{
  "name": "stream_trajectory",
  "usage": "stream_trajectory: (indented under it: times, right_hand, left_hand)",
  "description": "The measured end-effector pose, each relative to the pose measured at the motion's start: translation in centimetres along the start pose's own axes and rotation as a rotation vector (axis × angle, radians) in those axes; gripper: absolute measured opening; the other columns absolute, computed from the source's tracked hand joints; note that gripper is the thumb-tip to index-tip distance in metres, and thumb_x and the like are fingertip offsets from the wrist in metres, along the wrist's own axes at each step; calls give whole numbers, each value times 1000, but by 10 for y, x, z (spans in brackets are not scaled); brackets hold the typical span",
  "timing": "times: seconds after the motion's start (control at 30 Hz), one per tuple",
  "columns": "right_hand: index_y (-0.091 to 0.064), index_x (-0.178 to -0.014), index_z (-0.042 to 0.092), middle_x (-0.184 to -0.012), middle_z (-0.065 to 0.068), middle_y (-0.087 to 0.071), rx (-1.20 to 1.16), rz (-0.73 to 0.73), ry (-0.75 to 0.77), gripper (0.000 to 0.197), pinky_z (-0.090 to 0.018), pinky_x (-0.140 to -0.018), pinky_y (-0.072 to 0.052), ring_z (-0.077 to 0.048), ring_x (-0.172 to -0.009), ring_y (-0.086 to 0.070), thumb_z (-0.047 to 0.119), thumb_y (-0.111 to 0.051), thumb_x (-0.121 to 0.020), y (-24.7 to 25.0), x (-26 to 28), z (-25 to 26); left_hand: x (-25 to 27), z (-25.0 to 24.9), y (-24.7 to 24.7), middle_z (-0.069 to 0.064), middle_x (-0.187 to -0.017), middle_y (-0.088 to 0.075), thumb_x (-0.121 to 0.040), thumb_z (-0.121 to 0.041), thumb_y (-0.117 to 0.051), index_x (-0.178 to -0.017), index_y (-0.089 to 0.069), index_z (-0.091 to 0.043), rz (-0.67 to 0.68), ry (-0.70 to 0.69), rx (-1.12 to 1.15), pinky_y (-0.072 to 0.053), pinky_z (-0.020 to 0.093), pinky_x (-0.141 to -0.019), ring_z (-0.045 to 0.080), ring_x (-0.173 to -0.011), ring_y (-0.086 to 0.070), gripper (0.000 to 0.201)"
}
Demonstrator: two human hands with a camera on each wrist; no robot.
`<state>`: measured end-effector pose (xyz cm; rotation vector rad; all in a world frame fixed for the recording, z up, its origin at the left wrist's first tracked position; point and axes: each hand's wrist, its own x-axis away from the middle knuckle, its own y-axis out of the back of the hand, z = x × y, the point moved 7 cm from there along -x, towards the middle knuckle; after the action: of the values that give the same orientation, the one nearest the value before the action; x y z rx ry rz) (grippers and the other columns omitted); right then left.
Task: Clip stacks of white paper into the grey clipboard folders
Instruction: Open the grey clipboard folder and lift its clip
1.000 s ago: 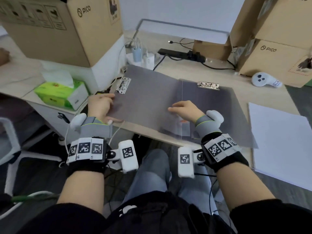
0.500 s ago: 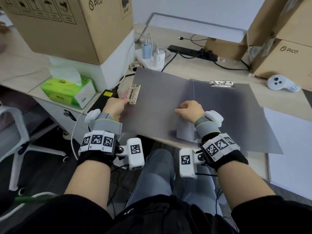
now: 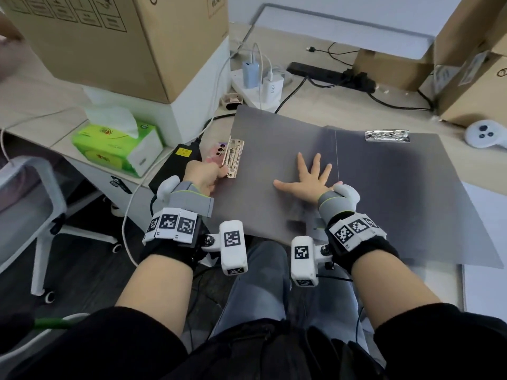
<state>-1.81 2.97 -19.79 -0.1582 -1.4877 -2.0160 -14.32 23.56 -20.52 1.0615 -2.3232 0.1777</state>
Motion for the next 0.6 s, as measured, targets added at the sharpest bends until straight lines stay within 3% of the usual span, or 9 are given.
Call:
stream_trajectory:
  times: [0.1,0.17,0.23,0.3,0.4,0.47,0.5,0.57,0.6]
  right_hand:
    - [7,-148,41,-157,2,27,7,-2,0,98,-66,-111,8,-32,-145,25,71,-51,-76,0,0,1]
    - [6,-149,41,-157,3,27,15,-6,2,97,-66,-111,8,-32,-145,25,71,-51,-76,0,-1,1]
    - [6,-149,41,-157,3,27,7,0,2,97,-66,-111,8,-32,-145,25,71,-52,-76,0,-1,0]
    - [5,-149,42,-157,4,27,-12,7,5,96,-66,-111,8,-31,-145,25,69,-53,-76,1,0,-1]
    - [3,-149,42,-158,4,26,-29,1,8,95,-66,-111,8,-31,-145,24,67,-54,-77,3,0,-1]
    - [3,-149,42,-158,4,25,-33,-2,13,95,-66,-111,8,-31,-145,24,66,-55,-77,3,0,-2]
    - [3,-149,42,-158,4,25,-37,-2,17,95,-66,-110,8,-30,-145,24,66,-55,-78,3,0,-2]
    - [2,-149,42,-158,4,25,-48,-3,24,94,-65,-110,8,-30,-145,24,65,-55,-78,3,-1,-3]
    - [2,-149,42,-158,4,24,-54,-2,30,94,-65,-111,9,-30,-145,24,64,-56,-78,2,-2,-3]
  left_hand:
    - [5,-2,2,5,-77,-64,-83,-6,-65,-112,-62,1,10,-9,11,-52,20,-45,15,-64,-60,29]
    - [8,-2,-1,5,-79,-65,-86,-20,-65,-118,-59,-1,90,-11,19,-54,23,-55,15,-67,-61,38]
    - [13,-4,-4,3,-82,-65,-85,-40,-63,-121,-57,-13,163,1,9,-53,26,-65,15,-72,-62,45]
    - [11,-7,0,0,-87,-66,-81,-51,-63,-109,-59,-19,116,-24,-25,-52,24,-63,14,-74,-62,43]
    - [5,-21,7,4,-85,-65,-81,-45,-66,-92,-68,-12,-52,-253,-76,-46,27,-69,21,-78,-57,35]
    - [7,-33,3,4,-83,-70,-87,-37,-60,-79,-74,-16,-95,-400,-155,-44,28,-75,25,-88,-63,27]
    - [8,-38,-3,2,-83,-70,-91,-32,-54,-74,-74,-19,-81,-438,-147,-45,22,-71,21,-88,-65,29]
    - [10,-47,-14,1,-89,-66,-97,-23,-43,-90,-71,-12,-42,-465,-103,-41,11,-59,8,-75,-59,30]
    - [9,-50,-18,2,-95,-64,-98,-20,-40,-104,-67,-6,-33,-474,-87,-42,11,-63,5,-74,-55,30]
